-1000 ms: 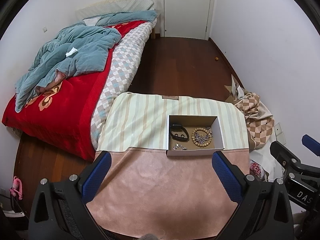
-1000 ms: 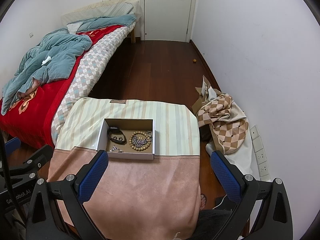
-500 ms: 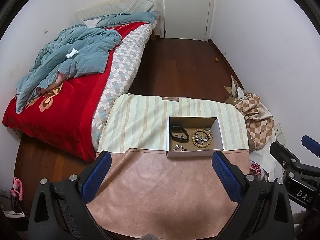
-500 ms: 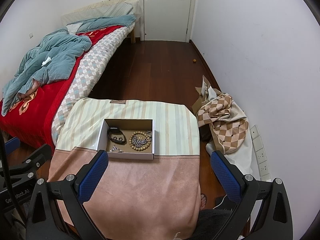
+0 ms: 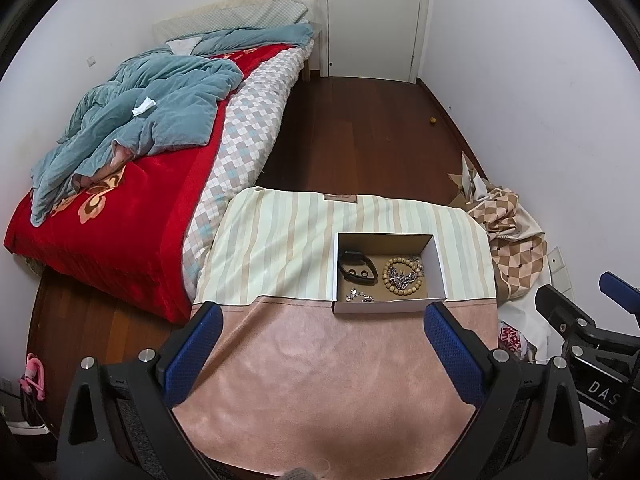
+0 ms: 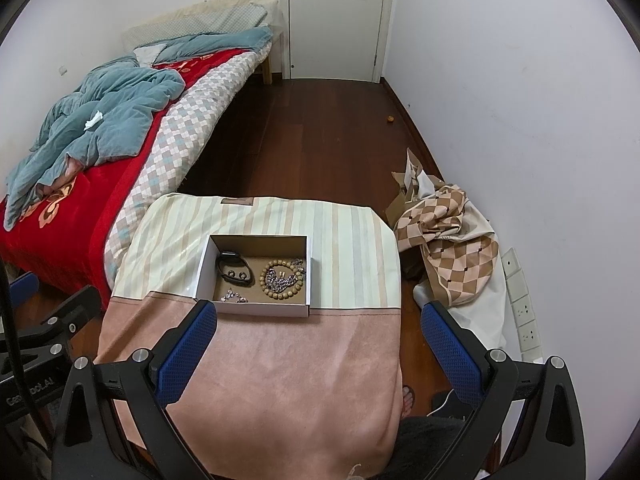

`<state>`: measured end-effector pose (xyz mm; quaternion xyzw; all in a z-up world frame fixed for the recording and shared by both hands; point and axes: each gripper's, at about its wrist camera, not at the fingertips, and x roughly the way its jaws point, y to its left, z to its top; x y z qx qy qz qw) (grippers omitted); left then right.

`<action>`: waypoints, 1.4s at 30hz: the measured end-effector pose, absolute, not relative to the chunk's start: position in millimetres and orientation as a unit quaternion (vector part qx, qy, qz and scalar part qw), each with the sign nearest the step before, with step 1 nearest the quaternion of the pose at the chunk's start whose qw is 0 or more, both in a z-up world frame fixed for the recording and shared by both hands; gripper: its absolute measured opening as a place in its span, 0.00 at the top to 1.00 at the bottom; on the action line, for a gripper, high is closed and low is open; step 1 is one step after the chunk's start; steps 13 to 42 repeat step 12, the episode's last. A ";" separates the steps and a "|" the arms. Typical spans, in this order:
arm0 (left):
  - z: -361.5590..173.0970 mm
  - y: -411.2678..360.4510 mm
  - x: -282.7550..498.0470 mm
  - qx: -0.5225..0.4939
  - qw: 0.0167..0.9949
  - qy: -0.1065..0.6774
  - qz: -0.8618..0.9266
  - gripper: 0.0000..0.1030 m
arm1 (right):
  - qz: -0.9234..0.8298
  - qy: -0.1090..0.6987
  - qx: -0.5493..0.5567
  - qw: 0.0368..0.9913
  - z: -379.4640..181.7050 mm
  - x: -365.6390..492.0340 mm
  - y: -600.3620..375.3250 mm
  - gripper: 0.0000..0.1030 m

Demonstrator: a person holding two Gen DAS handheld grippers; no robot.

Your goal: Organize jewelry

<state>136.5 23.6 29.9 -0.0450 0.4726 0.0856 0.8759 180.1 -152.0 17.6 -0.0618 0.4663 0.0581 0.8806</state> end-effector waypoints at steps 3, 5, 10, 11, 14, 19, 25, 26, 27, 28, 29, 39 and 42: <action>30.4 23.2 136.3 -0.046 0.876 0.473 0.085 0.00 | 0.058 0.467 -0.062 0.880 17.3 181.3 -152.1 0.00; 30.0 23.5 135.5 -0.046 0.876 0.473 0.085 0.00 | 0.057 0.467 -0.063 0.880 17.1 181.7 -151.6 0.00; 26.8 25.6 132.7 -0.047 0.875 0.473 0.085 0.00 | 0.057 0.469 -0.063 0.879 15.0 182.0 -152.1 0.00; 27.0 26.1 132.2 -0.047 0.876 0.472 0.085 0.00 | 0.058 0.470 -0.062 0.879 14.1 182.6 -152.5 0.00; 26.9 26.6 132.3 -0.048 0.876 0.472 0.085 0.00 | 0.058 0.470 -0.062 0.879 13.9 182.1 -152.4 0.00; 26.9 26.6 132.3 -0.048 0.876 0.472 0.085 0.00 | 0.058 0.470 -0.062 0.879 13.9 182.1 -152.4 0.00; 26.9 26.6 132.3 -0.048 0.876 0.472 0.085 0.00 | 0.058 0.470 -0.062 0.879 13.9 182.1 -152.4 0.00; 26.9 26.6 132.3 -0.048 0.876 0.472 0.085 0.00 | 0.058 0.470 -0.062 0.879 13.9 182.1 -152.4 0.00; 26.9 26.6 132.3 -0.048 0.876 0.472 0.085 0.00 | 0.058 0.470 -0.062 0.879 13.9 182.1 -152.4 0.00; 26.9 26.6 132.3 -0.048 0.876 0.472 0.085 0.00 | 0.058 0.470 -0.062 0.879 13.9 182.1 -152.4 0.00; 26.9 26.6 132.3 -0.048 0.876 0.472 0.085 0.00 | 0.058 0.470 -0.062 0.879 13.9 182.1 -152.4 0.00; 26.9 26.6 132.3 -0.048 0.876 0.472 0.085 0.00 | 0.058 0.470 -0.062 0.879 13.9 182.1 -152.4 0.00; 26.9 26.6 132.3 -0.048 0.876 0.472 0.085 0.00 | 0.058 0.470 -0.062 0.879 13.9 182.1 -152.4 0.00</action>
